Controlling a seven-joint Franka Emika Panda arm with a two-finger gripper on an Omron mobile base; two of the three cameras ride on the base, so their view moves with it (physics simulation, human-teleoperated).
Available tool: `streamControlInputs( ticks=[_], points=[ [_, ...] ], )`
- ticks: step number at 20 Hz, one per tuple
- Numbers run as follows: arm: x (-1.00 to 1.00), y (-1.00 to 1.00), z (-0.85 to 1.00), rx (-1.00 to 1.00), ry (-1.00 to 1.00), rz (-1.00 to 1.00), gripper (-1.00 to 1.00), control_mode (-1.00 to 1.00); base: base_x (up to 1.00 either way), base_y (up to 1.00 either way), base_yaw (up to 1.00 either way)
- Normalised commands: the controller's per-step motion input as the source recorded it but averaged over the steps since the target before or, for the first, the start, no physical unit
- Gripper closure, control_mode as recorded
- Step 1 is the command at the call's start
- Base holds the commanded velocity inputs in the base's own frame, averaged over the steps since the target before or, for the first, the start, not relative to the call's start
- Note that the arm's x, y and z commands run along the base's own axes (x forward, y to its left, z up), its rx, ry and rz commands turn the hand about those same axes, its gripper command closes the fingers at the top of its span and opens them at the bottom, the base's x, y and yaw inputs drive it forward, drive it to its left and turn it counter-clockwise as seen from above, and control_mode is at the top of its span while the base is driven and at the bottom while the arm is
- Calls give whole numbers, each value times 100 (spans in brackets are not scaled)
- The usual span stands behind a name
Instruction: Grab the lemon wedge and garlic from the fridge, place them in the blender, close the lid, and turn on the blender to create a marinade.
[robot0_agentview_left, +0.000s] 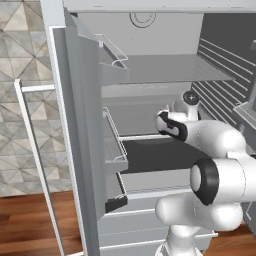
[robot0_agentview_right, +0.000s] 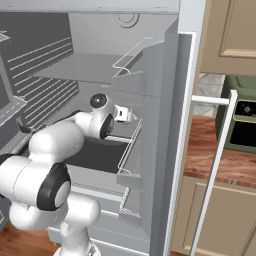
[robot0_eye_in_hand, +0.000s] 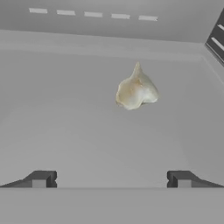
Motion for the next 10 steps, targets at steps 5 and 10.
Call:
streamControlInputs(
  ticks=[5,10],
  points=[
    [44,-16,-20,2,0,0,-100,-100,0,0,0],
    [43,-16,-16,2,0,0,-100,-100,0,0,0]
  ],
)
